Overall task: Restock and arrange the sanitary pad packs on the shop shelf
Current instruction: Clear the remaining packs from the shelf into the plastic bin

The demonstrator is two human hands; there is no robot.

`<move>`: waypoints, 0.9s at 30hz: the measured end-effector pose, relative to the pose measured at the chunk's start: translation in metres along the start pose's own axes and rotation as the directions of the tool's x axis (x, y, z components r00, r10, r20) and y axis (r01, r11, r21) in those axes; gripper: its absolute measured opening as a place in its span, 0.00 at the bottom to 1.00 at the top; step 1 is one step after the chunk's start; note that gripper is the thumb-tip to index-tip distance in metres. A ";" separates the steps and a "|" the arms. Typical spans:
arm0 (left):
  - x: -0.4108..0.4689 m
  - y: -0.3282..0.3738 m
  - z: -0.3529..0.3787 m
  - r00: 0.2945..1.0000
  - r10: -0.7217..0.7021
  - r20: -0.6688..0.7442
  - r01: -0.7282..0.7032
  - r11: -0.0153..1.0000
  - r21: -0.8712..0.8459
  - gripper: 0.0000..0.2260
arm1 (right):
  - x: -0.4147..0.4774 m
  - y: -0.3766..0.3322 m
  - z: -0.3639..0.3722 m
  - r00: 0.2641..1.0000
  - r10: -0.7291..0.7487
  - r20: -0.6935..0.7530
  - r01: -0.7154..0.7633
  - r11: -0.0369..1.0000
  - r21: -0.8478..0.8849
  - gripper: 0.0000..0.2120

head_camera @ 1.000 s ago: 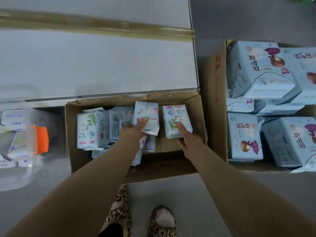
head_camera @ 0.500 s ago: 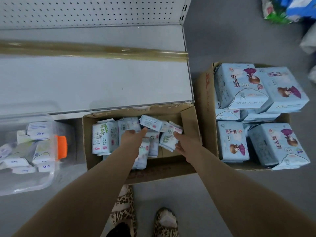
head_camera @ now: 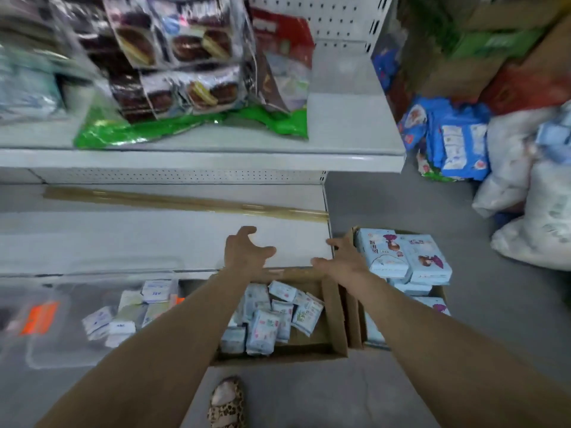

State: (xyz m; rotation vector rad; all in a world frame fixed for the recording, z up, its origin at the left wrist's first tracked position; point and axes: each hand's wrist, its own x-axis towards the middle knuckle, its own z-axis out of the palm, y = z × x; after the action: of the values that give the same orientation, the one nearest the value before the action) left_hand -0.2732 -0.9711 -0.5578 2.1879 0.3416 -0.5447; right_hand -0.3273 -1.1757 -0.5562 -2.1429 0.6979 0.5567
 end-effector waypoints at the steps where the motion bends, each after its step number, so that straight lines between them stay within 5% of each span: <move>1: -0.015 0.014 -0.020 0.999 0.041 -0.017 -0.041 0.999 0.020 0.30 | -0.017 -0.018 -0.012 0.998 -0.054 0.011 0.055 0.998 -0.044 0.35; 10: -0.140 0.098 -0.225 0.899 0.359 -0.252 -0.285 0.915 0.287 0.33 | -0.180 -0.202 -0.095 0.894 -0.446 0.051 0.428 0.814 -0.392 0.37; 27: -0.319 0.076 -0.589 0.639 0.537 -0.550 -0.229 0.816 0.530 0.31 | -0.459 -0.485 -0.014 0.546 -0.834 -0.082 0.714 0.514 -0.476 0.32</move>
State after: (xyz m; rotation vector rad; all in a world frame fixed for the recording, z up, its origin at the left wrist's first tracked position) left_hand -0.3621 -0.5722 -0.0218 2.7237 0.1037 0.5334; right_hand -0.3586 -0.7958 -0.0074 -2.6443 -0.3547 -0.1811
